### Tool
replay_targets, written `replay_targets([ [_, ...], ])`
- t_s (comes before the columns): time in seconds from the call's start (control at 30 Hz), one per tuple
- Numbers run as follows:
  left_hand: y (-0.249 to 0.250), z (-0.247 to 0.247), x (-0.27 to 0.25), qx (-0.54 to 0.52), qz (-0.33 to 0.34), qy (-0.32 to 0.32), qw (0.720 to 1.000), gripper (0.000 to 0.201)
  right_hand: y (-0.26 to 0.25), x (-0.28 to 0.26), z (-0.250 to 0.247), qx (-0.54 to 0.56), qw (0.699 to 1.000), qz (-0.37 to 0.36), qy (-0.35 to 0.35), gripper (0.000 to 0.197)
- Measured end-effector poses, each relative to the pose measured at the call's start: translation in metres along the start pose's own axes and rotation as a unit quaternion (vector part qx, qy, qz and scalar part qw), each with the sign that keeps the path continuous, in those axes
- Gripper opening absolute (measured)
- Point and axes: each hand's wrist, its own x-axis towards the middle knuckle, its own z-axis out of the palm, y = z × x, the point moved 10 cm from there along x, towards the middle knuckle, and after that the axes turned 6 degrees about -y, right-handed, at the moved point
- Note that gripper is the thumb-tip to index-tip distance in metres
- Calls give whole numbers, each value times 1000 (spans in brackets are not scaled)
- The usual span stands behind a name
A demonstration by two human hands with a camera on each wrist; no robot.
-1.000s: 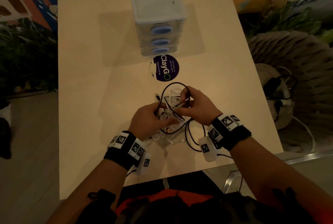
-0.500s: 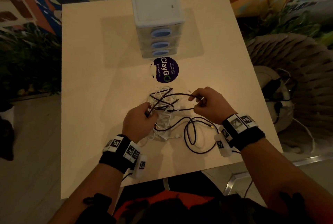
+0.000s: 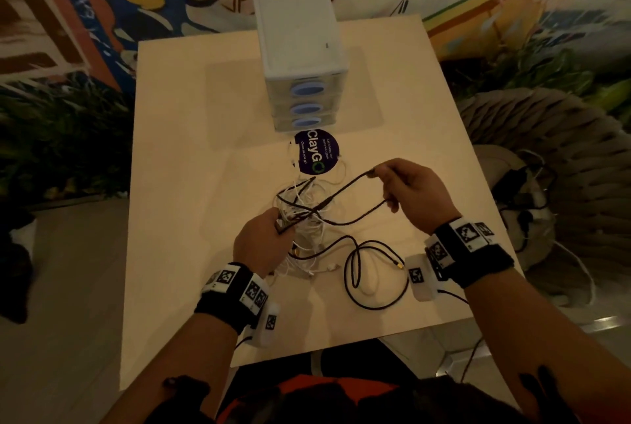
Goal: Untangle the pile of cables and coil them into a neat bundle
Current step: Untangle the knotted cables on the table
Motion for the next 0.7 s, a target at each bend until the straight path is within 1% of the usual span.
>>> replay_targets([
  [0.03,0,-1,1,1,-1,2,1000,17,-1,1,2,-69,998,1,-14,15],
  [0.07,0,-2,1,0,-3,6,1000,17,2,2,8,-144,989,15,-44,20],
  [0.1,1,-4,1,-3,-5,10,1000,17,11,2,16,-211,973,46,-85,31],
  [0.13,2,-5,0,-6,-8,13,1000,18,25,1,23,-267,951,86,-128,42],
  [0.17,2,-6,-1,-7,-11,16,1000,19,39,-2,29,-314,927,122,-166,49],
  [0.2,2,-7,-1,-9,-12,18,1000,21,51,-5,32,-348,905,145,-195,50],
  [0.23,2,-8,-2,-13,-13,18,1000,21,58,-7,34,-370,890,159,-212,47],
  [0.27,2,-8,-3,-18,-12,17,1000,20,62,-7,35,-378,886,160,-217,42],
  [0.3,4,-9,-5,-25,-8,14,1000,19,60,-7,34,-372,891,151,-211,35],
  [0.33,7,-9,-6,-33,1,10,999,19,53,-5,31,-357,905,134,-190,26],
  [0.37,10,-9,-8,-40,12,6,999,20,43,-3,26,-331,923,111,-160,18],
  [0.4,12,-10,-10,-43,19,3,999,22,33,-1,21,-296,943,85,-127,14],
  [0.47,14,-14,-13,-49,18,0,999,31,11,0,10,-199,977,44,-68,21],
  [0.5,15,-17,-14,-55,16,2,998,36,1,-1,6,-151,987,30,-50,25],
  [0.57,18,-26,-17,-68,22,10,997,42,-19,-4,-2,-92,995,-5,-24,26],
  [0.7,33,-43,-31,-82,56,30,995,51,-59,-10,-19,-82,992,-92,18,21],
])
